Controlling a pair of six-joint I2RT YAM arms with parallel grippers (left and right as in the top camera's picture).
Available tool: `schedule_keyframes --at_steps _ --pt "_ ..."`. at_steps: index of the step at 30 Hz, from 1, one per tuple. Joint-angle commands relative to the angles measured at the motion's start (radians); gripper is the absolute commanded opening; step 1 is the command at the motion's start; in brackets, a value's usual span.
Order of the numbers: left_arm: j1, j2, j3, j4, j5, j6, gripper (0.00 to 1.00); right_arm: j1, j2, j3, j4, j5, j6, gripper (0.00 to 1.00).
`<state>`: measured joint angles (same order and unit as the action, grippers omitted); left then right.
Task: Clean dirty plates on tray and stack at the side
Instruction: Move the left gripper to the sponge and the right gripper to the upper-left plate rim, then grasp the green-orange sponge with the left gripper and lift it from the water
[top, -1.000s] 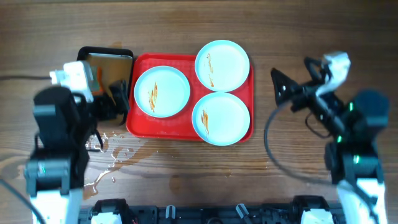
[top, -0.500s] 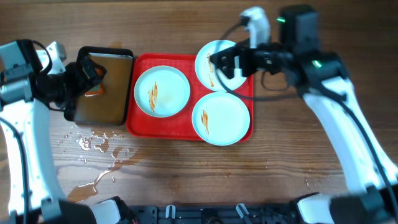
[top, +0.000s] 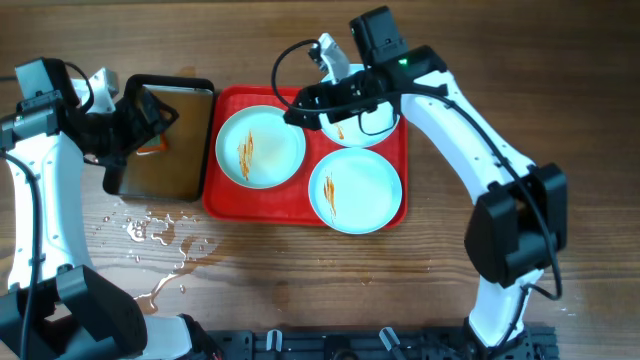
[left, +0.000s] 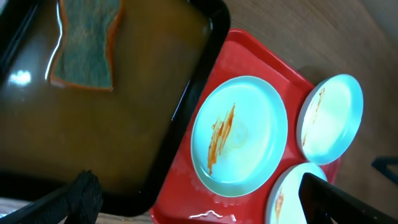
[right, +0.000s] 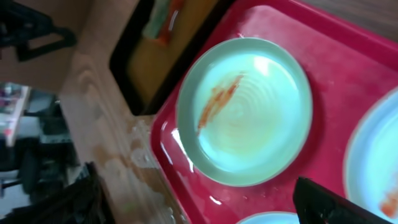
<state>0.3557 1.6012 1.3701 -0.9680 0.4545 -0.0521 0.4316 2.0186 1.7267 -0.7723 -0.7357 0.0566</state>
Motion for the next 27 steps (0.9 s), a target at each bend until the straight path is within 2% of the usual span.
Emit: schedule_keyframes --at_steps 1,5,10,13,17,27 --pt "0.004 0.029 0.021 0.036 -0.037 0.187 1.00 0.032 0.039 0.019 0.015 0.098 0.112 0.90" --pt "0.004 0.078 0.021 0.077 -0.140 0.187 0.98 0.103 0.063 0.014 -0.023 0.428 0.266 0.72" --pt "0.001 0.125 0.021 0.125 -0.166 0.175 0.93 0.188 0.092 0.014 -0.036 0.653 0.398 0.56" --pt "0.000 0.145 0.021 0.149 -0.189 0.175 0.92 0.217 0.124 0.014 -0.036 0.705 0.423 0.51" --pt "0.000 0.161 0.021 0.201 -0.214 0.167 0.88 0.224 0.190 0.014 0.017 0.764 0.452 0.39" --pt "-0.001 0.174 0.021 0.270 -0.214 0.167 0.89 0.224 0.280 0.014 0.054 0.780 0.462 0.32"
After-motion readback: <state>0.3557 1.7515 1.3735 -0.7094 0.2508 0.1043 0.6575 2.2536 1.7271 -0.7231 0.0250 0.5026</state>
